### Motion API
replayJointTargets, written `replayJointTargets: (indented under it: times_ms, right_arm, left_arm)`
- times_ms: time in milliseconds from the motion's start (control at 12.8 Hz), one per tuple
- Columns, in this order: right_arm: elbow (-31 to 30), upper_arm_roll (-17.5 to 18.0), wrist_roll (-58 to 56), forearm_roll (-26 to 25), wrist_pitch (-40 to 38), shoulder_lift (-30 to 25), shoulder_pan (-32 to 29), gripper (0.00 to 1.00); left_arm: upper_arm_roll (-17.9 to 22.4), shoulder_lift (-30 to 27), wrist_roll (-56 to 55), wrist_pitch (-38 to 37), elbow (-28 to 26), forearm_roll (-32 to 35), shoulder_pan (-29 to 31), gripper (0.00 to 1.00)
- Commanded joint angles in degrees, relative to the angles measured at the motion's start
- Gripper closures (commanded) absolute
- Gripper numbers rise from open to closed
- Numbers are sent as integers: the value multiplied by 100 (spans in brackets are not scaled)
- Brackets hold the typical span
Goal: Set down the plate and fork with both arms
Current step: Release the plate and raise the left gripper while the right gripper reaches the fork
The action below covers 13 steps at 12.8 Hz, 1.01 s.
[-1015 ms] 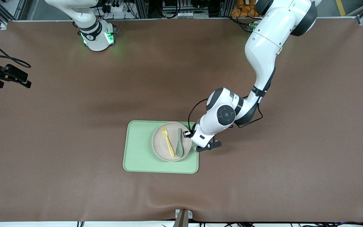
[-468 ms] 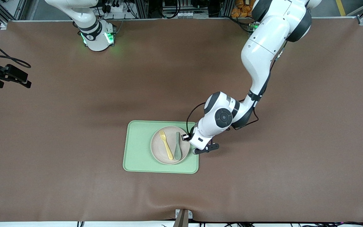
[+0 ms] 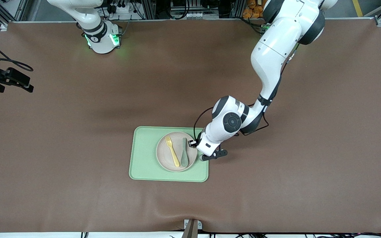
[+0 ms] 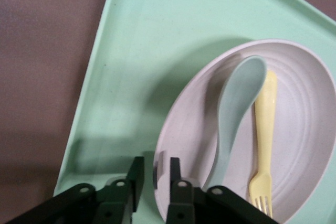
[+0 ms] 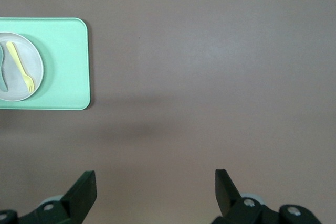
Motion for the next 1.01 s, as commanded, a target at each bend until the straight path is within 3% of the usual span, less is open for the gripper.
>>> replayJointTargets:
  times_ms: [0,468,702,937]
  right_arm:
    - [52,77,-51,25,-24,117,4,0]
    - [226,68,11,95,239,607,812,0]
    - [832,60,11,51,257,1275,1357,0]
    - [1255,77,98,69,783,1934,1664,0]
  left_arm:
    - [17,-137,23,-40,123,-128,5,0]
    - [70,-1392,32,-1417,-96,-49,286,0]
    - [96,-2104,41,-2620,-141,169,618,0]
    - [96,-2711,583,-3991,-141,381,1068,0]
